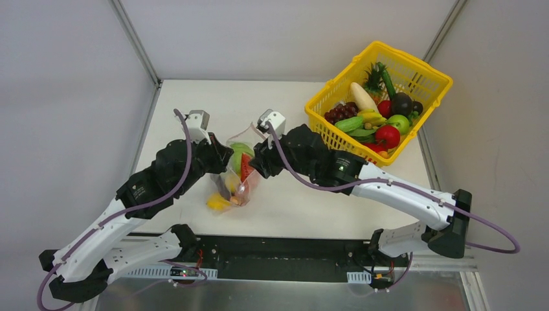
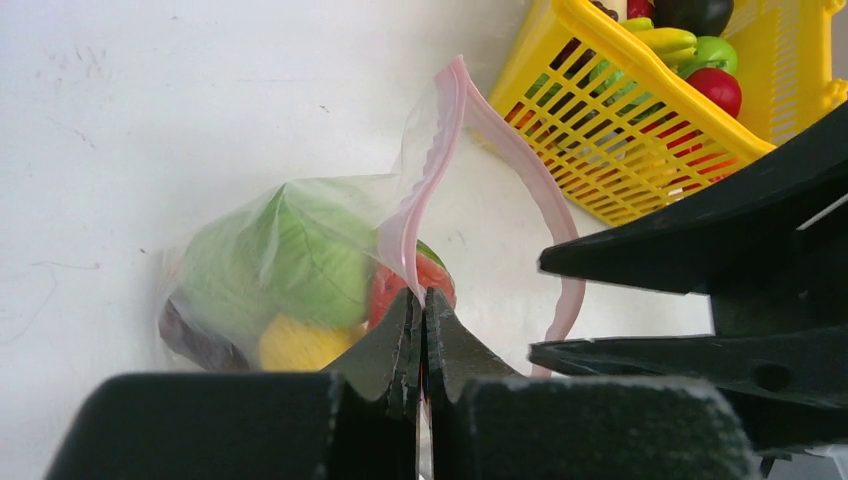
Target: Place the food in the zip-top bag and seal the zipper
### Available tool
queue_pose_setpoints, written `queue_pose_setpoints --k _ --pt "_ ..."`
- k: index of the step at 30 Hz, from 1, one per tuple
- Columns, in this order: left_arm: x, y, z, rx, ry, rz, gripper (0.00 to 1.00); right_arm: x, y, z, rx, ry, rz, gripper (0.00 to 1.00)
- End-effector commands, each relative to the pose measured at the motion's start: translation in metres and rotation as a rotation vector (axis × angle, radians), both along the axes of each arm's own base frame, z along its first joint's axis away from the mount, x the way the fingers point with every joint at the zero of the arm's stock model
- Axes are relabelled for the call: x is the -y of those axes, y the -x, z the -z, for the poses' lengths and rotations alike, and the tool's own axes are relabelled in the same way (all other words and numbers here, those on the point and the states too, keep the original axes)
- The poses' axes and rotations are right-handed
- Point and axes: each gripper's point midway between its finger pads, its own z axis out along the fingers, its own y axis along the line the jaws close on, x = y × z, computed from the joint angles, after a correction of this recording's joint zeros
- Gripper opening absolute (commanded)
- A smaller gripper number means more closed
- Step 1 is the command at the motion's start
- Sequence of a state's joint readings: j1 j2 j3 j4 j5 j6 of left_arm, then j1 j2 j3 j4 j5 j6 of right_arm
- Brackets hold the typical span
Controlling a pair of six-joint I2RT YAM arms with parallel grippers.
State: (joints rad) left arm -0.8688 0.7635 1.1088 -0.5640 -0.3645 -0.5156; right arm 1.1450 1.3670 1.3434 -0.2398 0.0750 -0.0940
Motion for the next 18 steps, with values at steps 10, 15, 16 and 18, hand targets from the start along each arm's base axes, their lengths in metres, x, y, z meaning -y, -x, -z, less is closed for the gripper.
queue_pose_setpoints --k 10,15,16,18 --pt "0.005 -0.010 -0.023 0.062 0.070 -0.024 0.00 0.110 -0.072 -0.097 0.251 -0.228 0.524 0.58" --pt "0.010 -0.011 -0.021 0.046 0.062 -0.005 0.00 0.191 -0.135 -0.085 0.146 -0.228 0.819 0.67" --pt "0.011 -0.011 -0.021 0.045 0.062 -0.003 0.00 0.207 -0.146 -0.079 0.112 -0.233 0.872 0.70" --pt "0.013 -0.011 -0.022 0.042 0.061 0.002 0.00 0.237 -0.166 -0.064 0.029 -0.237 0.971 0.77"
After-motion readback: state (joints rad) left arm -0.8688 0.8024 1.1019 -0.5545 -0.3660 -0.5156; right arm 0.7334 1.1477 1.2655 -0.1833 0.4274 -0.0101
